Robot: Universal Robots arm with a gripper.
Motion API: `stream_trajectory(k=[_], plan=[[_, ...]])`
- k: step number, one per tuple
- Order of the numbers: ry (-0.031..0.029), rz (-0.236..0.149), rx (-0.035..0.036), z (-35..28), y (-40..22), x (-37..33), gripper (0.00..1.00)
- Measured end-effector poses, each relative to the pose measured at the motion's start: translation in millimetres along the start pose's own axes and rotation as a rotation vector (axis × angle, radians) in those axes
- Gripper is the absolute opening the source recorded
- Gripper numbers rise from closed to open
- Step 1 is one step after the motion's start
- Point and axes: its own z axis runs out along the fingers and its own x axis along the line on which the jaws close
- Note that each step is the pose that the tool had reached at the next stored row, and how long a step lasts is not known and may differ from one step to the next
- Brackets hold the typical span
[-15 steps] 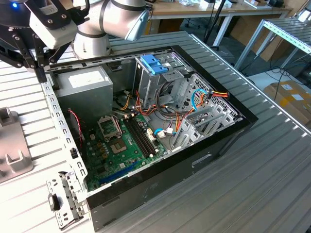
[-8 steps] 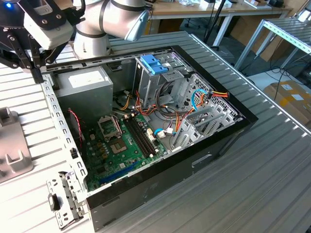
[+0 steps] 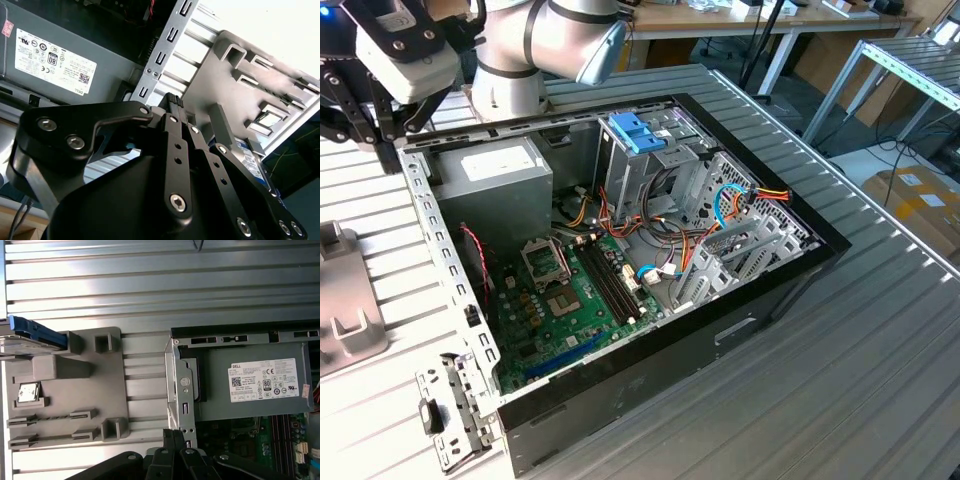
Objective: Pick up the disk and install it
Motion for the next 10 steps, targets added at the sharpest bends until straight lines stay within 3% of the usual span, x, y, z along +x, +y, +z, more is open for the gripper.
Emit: stream_trajectory(k=[10], plan=[[0.0001, 0.000, 0.0000, -0.3, -0.8, 10.0, 0.11]])
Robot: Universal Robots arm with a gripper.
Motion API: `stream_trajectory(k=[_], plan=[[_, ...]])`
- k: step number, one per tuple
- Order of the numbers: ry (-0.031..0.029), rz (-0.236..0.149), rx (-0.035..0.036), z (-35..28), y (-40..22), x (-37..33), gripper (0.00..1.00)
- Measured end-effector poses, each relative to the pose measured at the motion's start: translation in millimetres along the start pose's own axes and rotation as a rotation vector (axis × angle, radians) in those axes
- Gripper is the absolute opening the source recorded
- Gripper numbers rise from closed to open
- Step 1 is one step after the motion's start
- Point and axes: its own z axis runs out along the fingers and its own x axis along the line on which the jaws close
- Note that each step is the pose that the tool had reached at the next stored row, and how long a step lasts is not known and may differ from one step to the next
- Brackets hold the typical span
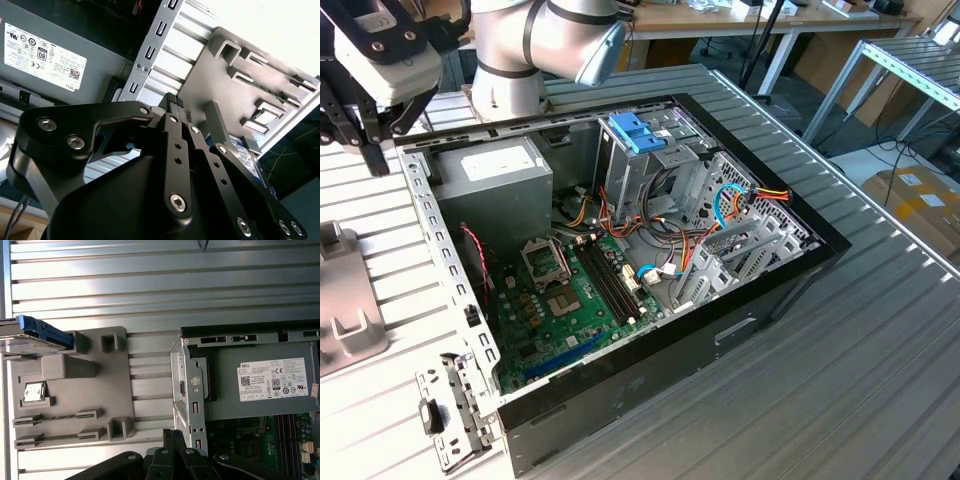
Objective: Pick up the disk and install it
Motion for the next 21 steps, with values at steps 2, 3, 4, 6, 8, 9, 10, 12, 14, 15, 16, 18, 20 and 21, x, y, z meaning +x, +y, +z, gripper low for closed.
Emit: stream_trajectory(k=[2, 3, 4, 6, 8, 9, 10, 12, 14, 15, 16, 18, 20, 21], plan=[[0.0000, 0.000, 0.0000, 0.0, -0.1, 1.6, 0.11], [-0.0001, 0.000, 0.0000, 0.0, -0.2, 2.3, 0.11], [0.0000, 0.000, 0.0000, -0.1, -0.2, 3.0, 0.11], [-0.0001, 0.000, -0.0001, -0.1, -0.3, 4.4, 0.11], [-0.0001, 0.000, -0.0001, -0.1, -0.5, 6.2, 0.11], [-0.0001, 0.000, -0.0001, -0.2, -0.5, 7.1, 0.11], [-0.0001, 0.000, -0.0001, -0.2, -0.6, 7.8, 0.11], [-0.0001, 0.000, 0.0000, -0.2, -0.7, 9.1, 0.11], [-0.0001, 0.000, 0.0000, -0.3, -0.8, 10.3, 0.11], [-0.0001, 0.000, -0.0001, -0.2, -0.8, 11.1, 0.11], [-0.0001, 0.000, -0.0001, -0.3, -0.9, 11.7, 0.11], [0.0000, 0.000, 0.0000, -0.4, -1.0, 13.7, 0.11], [-0.0001, 0.000, -0.0001, -0.3, -1.1, 15.1, 0.11], [-0.0001, 0.000, 0.0000, -0.4, -1.2, 15.9, 0.11]])
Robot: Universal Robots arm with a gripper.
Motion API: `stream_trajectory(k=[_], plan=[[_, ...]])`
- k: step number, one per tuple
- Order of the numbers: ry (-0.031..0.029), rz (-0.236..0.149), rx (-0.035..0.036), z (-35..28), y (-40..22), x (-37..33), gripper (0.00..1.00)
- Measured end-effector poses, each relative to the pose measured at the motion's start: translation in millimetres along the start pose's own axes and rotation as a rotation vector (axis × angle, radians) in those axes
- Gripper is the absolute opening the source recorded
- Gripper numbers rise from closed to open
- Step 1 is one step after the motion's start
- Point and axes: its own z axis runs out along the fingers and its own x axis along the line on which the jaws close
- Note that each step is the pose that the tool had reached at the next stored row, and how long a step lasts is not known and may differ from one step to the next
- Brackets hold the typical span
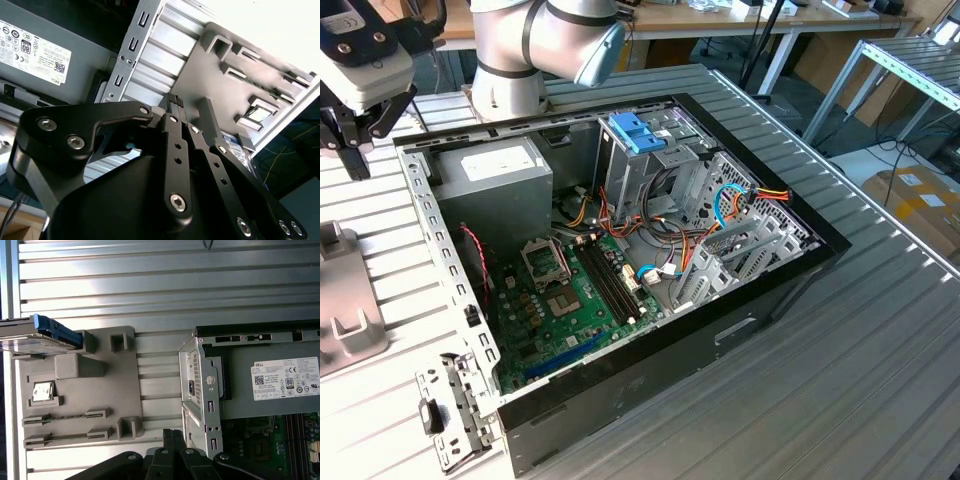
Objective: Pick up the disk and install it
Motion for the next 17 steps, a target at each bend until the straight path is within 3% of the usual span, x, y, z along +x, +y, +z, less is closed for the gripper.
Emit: stream_trajectory(k=[17], plan=[[0.0000, 0.000, 0.0000, -0.4, -1.0, 12.9, 0.11]])
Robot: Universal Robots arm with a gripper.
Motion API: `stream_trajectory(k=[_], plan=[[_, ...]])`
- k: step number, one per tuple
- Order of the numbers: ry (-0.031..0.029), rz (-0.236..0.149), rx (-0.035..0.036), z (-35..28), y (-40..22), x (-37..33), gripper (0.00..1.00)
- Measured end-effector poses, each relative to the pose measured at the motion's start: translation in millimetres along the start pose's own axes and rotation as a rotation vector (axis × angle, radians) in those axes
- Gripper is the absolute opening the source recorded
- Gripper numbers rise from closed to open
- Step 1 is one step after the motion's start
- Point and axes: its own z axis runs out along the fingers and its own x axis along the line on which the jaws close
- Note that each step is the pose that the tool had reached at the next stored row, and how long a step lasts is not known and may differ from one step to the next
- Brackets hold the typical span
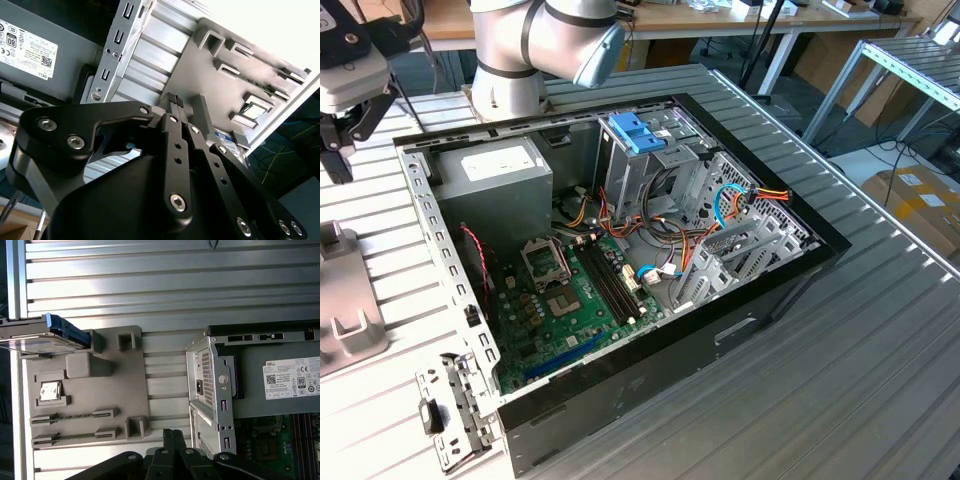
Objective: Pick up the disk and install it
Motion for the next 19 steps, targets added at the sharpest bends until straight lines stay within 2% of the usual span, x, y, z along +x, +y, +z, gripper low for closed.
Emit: stream_trajectory(k=[11, 19], plan=[[0.0000, 0.000, 0.0000, -0.3, -0.8, 10.0, 0.11], [0.0000, 0.000, 0.0000, -0.3, -1.1, 14.6, 0.11]])
